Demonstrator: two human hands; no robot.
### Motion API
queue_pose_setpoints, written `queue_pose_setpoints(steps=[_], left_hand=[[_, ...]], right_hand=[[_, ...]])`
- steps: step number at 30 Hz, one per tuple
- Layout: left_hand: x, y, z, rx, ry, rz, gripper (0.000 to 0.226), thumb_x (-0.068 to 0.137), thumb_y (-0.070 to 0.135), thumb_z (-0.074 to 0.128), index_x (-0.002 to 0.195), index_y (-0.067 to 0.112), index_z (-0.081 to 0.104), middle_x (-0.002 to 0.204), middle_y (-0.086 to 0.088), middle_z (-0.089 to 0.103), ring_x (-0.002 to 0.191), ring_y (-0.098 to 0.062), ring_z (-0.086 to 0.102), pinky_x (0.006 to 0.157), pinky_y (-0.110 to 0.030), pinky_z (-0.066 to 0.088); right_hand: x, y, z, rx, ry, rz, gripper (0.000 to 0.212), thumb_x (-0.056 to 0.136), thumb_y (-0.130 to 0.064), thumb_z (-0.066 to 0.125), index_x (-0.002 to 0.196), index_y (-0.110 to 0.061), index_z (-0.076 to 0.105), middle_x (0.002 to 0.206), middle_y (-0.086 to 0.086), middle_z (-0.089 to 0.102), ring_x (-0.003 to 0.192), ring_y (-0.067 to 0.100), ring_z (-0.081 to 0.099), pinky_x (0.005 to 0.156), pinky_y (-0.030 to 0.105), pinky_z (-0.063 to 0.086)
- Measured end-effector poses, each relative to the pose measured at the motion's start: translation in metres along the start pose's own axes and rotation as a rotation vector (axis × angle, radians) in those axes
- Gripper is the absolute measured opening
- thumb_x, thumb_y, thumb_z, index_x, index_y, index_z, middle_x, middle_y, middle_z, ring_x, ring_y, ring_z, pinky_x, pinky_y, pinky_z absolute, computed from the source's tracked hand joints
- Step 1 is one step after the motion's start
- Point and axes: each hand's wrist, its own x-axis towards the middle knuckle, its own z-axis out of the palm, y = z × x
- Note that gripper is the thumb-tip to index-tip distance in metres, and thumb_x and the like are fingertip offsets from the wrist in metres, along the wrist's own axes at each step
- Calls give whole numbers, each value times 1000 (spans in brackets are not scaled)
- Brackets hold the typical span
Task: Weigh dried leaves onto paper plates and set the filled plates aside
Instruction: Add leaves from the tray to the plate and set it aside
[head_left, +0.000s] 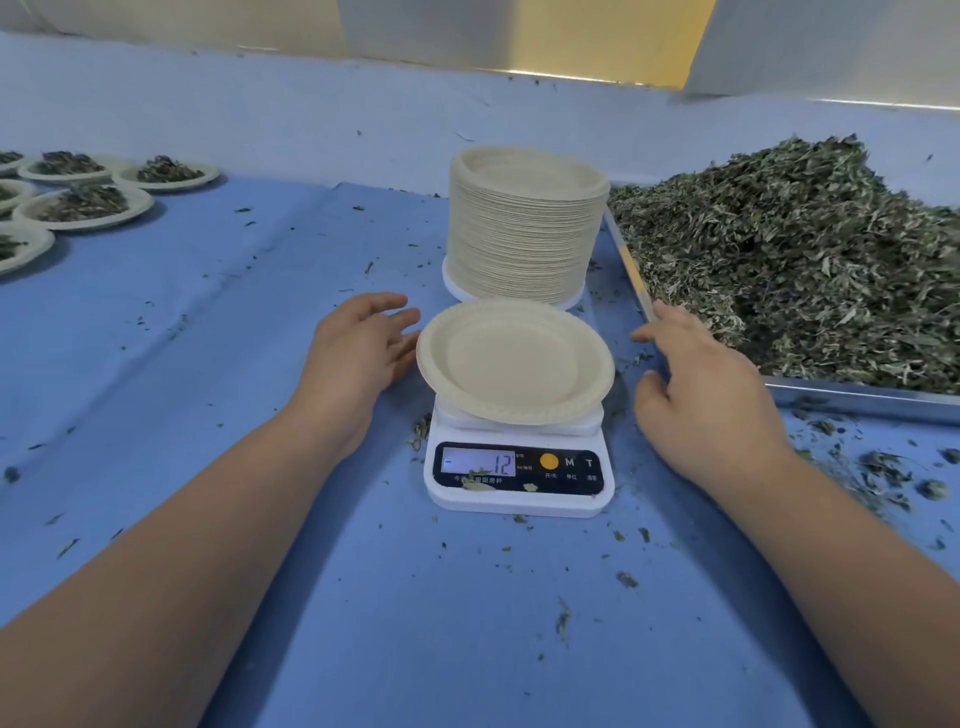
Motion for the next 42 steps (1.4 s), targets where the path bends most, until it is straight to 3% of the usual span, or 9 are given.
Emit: queue_pose_setpoints(steps=[9, 16, 19, 23, 26, 29, 34, 38, 42], left_hand=[[-3, -4, 8, 107, -62, 5, 26, 90, 29, 51, 109, 30, 69, 124, 9, 69, 116, -17, 68, 98, -36, 55], [-3, -5, 9, 123, -142, -28, 32, 79, 48, 52, 106, 43, 66, 114, 24, 69, 112, -3, 67, 92, -27, 53], [0, -7, 8, 202, -151, -29, 29, 79, 54, 51, 103, 52, 66, 126, 22, 68, 120, -6, 64, 110, -34, 46], [2, -9, 7, 255, -154, -7, 57, 79, 57, 52, 134, 43, 63, 146, 19, 57, 131, -6, 56, 119, -39, 38], [4, -10, 6, 262, -151, -5, 63, 80, 58, 54, 138, 37, 61, 145, 19, 58, 132, -6, 56, 119, -40, 37], [2, -10, 7, 245, -158, -9, 59, 86, 56, 53, 140, 33, 61, 149, 13, 57, 138, -11, 52, 120, -43, 35], [1, -12, 9, 231, -174, -17, 62, 94, 51, 50, 142, 14, 39, 155, -19, 29, 148, -40, 28, 123, -63, 23], [-2, -8, 11, 275, -138, -39, 70, 85, 63, 45, 144, 29, 57, 152, 3, 53, 141, -18, 48, 121, -48, 33], [-5, -5, 12, 213, -109, -58, 45, 75, 64, 48, 101, 34, 69, 122, 11, 68, 123, -19, 63, 114, -45, 43]], right_hand=[[0, 1, 2, 0, -13, -6, 43, 91, -6, 53, 133, -11, 57, 160, 4, 36, 122, 36, 59, 104, 50, 44], [1, 3, 4, -11, -13, -10, 42, 91, -8, 54, 132, -12, 57, 160, 3, 38, 115, 35, 61, 99, 49, 46], [0, 3, 5, -1, -11, -1, 41, 89, -8, 55, 130, -13, 59, 159, 2, 39, 110, 35, 63, 98, 49, 47], [0, 4, 7, -4, -6, -5, 42, 86, -7, 57, 127, -14, 61, 158, 2, 41, 105, 36, 65, 97, 48, 47], [1, 5, 7, 20, -4, 4, 41, 86, -7, 57, 126, -15, 62, 158, 1, 40, 82, 32, 65, 94, 49, 48], [2, 9, 9, 40, 22, -6, 41, 85, -7, 57, 126, -15, 62, 159, 1, 40, 54, 4, 41, 91, 50, 49], [6, 11, 9, 85, 62, -3, 31, 95, -15, 51, 124, -17, 61, 154, -1, 47, 65, 17, 57, 85, 42, 51], [46, 18, 1, 52, -8, 92, 34, 107, -43, 30, 98, -20, 54, 92, 8, 63, 78, 31, 55, 69, 38, 38], [99, 35, 8, -15, -175, 207, 50, 110, -43, 21, 132, -12, 53, 131, 16, 57, 110, 35, 54, 86, 37, 35]])
